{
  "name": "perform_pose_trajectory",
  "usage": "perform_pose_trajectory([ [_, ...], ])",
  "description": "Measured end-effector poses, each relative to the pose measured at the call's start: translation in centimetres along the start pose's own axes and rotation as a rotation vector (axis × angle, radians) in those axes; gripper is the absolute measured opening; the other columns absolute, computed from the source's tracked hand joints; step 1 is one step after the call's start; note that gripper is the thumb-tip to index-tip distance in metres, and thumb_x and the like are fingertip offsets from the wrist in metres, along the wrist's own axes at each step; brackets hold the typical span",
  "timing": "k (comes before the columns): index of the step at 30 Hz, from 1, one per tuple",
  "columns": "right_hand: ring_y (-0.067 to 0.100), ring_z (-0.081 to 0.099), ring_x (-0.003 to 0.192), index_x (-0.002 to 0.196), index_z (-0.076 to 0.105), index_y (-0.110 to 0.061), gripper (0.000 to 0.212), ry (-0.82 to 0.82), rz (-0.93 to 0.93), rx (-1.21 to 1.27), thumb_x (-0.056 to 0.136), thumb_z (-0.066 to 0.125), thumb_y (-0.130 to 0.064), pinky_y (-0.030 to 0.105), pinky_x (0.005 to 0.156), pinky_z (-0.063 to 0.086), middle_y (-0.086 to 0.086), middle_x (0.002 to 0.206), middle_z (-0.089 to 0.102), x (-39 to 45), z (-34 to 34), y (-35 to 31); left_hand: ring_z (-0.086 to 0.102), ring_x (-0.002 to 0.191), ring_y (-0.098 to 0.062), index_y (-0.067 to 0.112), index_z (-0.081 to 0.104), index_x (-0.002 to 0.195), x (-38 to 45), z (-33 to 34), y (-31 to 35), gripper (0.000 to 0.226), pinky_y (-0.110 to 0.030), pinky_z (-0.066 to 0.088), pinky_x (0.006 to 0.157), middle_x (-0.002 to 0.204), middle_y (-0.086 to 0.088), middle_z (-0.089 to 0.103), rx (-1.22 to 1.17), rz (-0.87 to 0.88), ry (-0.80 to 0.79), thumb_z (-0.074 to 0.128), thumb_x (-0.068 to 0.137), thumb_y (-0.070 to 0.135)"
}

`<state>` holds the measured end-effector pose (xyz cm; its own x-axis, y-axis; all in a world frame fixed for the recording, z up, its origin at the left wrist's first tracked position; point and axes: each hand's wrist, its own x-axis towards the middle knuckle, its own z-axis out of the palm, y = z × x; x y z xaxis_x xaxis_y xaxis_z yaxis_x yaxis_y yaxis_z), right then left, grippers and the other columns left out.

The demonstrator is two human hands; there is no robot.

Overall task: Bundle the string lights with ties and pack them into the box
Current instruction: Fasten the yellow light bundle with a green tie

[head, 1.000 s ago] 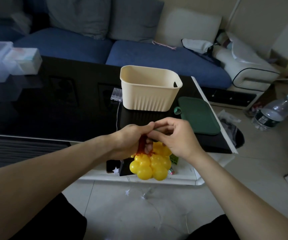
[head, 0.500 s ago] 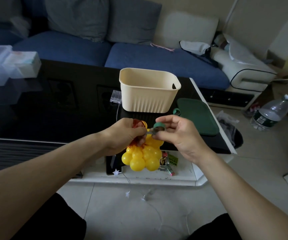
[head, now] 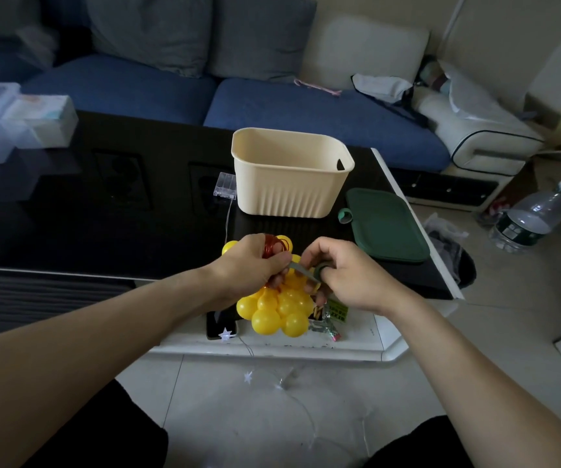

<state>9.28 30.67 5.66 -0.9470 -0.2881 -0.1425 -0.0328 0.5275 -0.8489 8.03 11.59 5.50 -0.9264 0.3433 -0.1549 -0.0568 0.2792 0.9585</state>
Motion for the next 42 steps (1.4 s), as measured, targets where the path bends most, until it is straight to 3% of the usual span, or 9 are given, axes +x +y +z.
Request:
perform_pose_trajectory([
  [6, 0.021, 0.068, 0.078, 0.112, 0.065, -0.015, 0.044, -0.099, -0.046, 0.368, 0.098, 0.038, 0.017, 0.035, 0.061, 0.057, 0.012, 0.103, 0.068, -0.1, 0.0, 0.0, 0.051, 0.05, -0.005, 0.006, 0.052, 0.082, 0.4, -0.5, 0.1, 0.02, -0.014, 0.043, 0.05, 0.065, -0.001, 0.057, 0.077, 0.034, 0.079, 0.054, 0.1, 0.013],
  [10, 0.023, 0.068, 0.073, 0.111, 0.068, 0.0, 0.026, -0.178, -0.071, 0.48, 0.096, 0.049, 0.008, 0.03, 0.065, 0.058, 0.014, 0.094, 0.071, -0.2, -0.8, 0.0, 0.05, 0.049, -0.005, 0.002, 0.053, 0.086, 0.4, -0.7, 0.2, 0.018, -0.014, 0.044, 0.051, 0.065, -0.004, 0.056, 0.066, 0.034, 0.086, 0.054, 0.1, 0.013],
  [17, 0.024, 0.07, 0.083, 0.105, 0.066, 0.012, 0.032, -0.257, -0.072, 0.618, 0.083, 0.05, -0.004, 0.03, 0.069, 0.059, 0.016, 0.09, 0.072, -0.2, -1.1, -0.3, 0.052, 0.054, -0.006, 0.003, 0.052, 0.091, 0.0, -0.2, 0.4, 0.014, -0.012, 0.044, 0.05, 0.07, -0.003, 0.057, 0.068, 0.03, 0.076, 0.055, 0.1, 0.014],
  [20, 0.024, 0.07, 0.071, 0.098, 0.071, 0.005, 0.026, -0.089, -0.038, 0.477, 0.084, 0.076, -0.017, 0.027, 0.063, 0.059, 0.013, 0.076, 0.072, -0.1, -0.1, -0.6, 0.052, 0.05, -0.003, 0.004, 0.052, 0.088, 0.1, -0.4, 0.5, 0.017, -0.013, 0.044, 0.05, 0.068, -0.003, 0.057, 0.067, 0.025, 0.08, 0.055, 0.1, 0.015],
  [26, 0.026, 0.076, 0.075, 0.098, 0.069, -0.001, 0.022, 0.134, -0.07, 0.46, 0.078, 0.078, 0.003, 0.028, 0.07, 0.062, 0.014, 0.086, 0.077, 0.1, 1.0, -0.8, 0.055, 0.05, -0.006, -0.007, 0.06, 0.099, 0.2, -0.2, 0.6, 0.021, -0.015, 0.048, 0.052, 0.066, -0.006, 0.059, -0.028, -0.003, 0.068, 0.054, 0.1, 0.013],
  [35, 0.023, 0.074, 0.084, 0.096, 0.075, -0.016, 0.009, 0.371, -0.102, 0.264, 0.089, 0.074, -0.011, 0.031, 0.066, 0.061, 0.007, 0.087, 0.076, 0.6, 2.4, -0.5, 0.061, 0.055, -0.003, -0.015, 0.057, 0.101, 0.0, -0.3, 0.4, 0.025, -0.014, 0.051, 0.058, 0.07, -0.004, 0.065, 0.03, 0.026, 0.045, 0.055, 0.1, 0.01],
  [38, 0.015, 0.073, 0.076, 0.092, 0.077, -0.017, 0.01, 0.48, -0.084, 0.165, 0.083, 0.082, -0.017, 0.033, 0.068, 0.061, 0.0, 0.078, 0.075, 0.8, 2.8, -0.2, 0.066, 0.071, -0.016, -0.006, 0.06, 0.088, 0.1, -0.2, 0.5, 0.017, -0.024, 0.058, 0.072, 0.08, -0.014, 0.068, -0.039, 0.0, 0.017, 0.054, 0.099, 0.006],
  [40, 0.004, 0.07, 0.071, 0.09, 0.078, -0.017, 0.016, 0.542, -0.088, 0.096, 0.077, 0.087, -0.021, 0.021, 0.064, 0.057, -0.007, 0.075, 0.074, 0.7, 2.7, -0.5, 0.066, 0.08, -0.025, 0.001, 0.056, 0.078, 0.2, 0.0, 0.5, 0.018, -0.039, 0.056, 0.09, 0.083, -0.019, 0.069, -0.146, -0.036, -0.02, 0.055, 0.094, -0.006],
  [42, 0.001, 0.069, 0.068, 0.09, 0.08, -0.015, 0.022, 0.592, -0.108, 0.029, 0.073, 0.091, -0.022, 0.013, 0.059, 0.053, -0.009, 0.075, 0.074, 0.6, 2.4, -0.9, 0.064, 0.079, -0.024, 0.0, 0.063, 0.079, 0.0, 0.0, 0.7, 0.011, -0.045, 0.053, 0.091, 0.083, -0.018, 0.068, -0.232, -0.049, -0.088, 0.061, 0.076, -0.01],
])
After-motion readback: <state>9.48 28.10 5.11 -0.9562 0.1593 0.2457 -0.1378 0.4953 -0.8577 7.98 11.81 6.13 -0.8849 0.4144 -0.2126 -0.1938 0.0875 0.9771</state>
